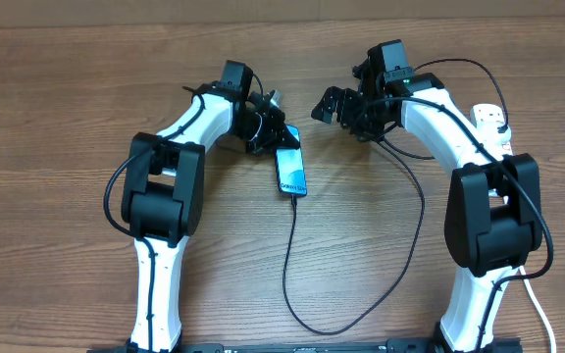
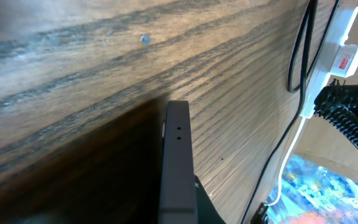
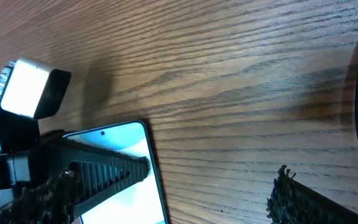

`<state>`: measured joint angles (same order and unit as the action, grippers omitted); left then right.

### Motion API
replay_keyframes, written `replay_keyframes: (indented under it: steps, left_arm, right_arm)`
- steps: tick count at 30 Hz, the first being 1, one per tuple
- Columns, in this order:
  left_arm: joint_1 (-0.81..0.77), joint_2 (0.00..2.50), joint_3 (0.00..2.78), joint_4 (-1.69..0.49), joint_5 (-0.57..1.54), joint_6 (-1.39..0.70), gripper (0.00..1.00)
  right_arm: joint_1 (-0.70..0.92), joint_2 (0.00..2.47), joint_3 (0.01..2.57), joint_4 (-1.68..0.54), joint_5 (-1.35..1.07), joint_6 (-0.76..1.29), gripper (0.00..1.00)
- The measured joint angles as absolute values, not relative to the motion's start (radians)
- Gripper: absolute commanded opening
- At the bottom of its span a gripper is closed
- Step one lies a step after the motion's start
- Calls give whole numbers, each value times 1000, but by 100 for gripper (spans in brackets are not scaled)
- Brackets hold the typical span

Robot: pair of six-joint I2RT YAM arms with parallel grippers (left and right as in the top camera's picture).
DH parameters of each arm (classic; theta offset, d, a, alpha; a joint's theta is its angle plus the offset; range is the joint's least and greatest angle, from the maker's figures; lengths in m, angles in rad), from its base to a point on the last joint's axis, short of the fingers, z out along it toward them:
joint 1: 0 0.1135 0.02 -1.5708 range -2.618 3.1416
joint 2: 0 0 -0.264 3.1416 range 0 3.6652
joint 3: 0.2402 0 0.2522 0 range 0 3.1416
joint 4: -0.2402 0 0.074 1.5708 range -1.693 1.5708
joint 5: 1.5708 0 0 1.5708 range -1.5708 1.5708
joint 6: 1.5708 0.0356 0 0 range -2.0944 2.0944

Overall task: Plug charger to phone and switch on socket
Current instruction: 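Open the left gripper, release the phone, and raise the left arm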

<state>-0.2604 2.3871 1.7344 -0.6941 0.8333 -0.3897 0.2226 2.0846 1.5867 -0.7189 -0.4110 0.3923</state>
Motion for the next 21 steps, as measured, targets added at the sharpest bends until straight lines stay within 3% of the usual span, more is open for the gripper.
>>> replay_keyframes:
  steps: [6,21]
  left_arm:
    - [-260,2390,1734,-690,847,-385,31]
    - [-260,2390,1735,-692,868,-385,32]
  right_arm:
    - [222,2085,1587,-719,-411,392,100]
    - [223,2085,1587,-719,-411,392,100]
